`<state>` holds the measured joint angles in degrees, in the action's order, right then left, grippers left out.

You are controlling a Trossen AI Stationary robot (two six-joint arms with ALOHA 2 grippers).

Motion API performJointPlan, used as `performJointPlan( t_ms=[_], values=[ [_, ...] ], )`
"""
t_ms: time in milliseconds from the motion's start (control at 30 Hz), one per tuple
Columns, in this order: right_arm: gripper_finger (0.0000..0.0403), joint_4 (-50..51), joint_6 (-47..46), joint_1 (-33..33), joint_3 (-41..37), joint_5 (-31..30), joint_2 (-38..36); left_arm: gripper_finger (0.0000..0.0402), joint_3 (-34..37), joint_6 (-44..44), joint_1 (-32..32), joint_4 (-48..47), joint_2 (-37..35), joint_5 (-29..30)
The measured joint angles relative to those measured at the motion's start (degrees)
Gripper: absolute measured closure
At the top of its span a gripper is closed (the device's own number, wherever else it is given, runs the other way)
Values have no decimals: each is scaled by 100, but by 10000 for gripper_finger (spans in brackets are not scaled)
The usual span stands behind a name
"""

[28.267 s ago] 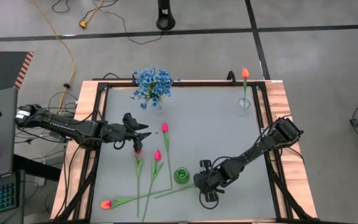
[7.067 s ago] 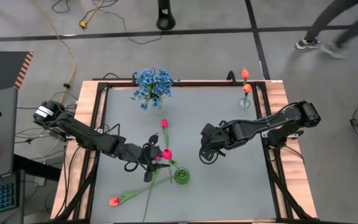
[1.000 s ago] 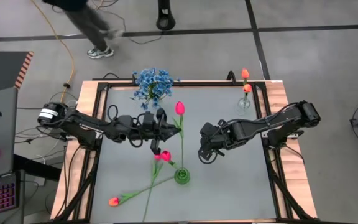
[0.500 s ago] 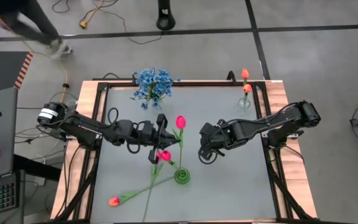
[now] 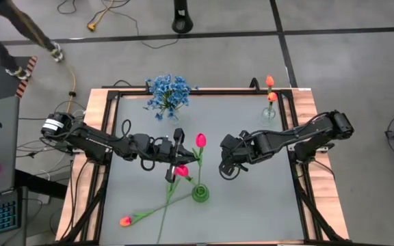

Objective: Sort flowers into vase by color
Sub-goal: Put the top pink tulip into the green vase

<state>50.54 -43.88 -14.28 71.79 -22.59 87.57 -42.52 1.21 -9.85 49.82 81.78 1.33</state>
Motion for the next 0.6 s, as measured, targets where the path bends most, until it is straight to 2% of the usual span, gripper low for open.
performJointPlan(
  t_ms=[433, 600],
  values=[
    [175, 4, -4, 0, 0, 0, 0, 399, 0, -466, -212, -213, 0, -117],
    [175, 6, -4, 0, 0, 0, 0, 358, -2, -398, -266, -354, -2, -65]
  ],
)
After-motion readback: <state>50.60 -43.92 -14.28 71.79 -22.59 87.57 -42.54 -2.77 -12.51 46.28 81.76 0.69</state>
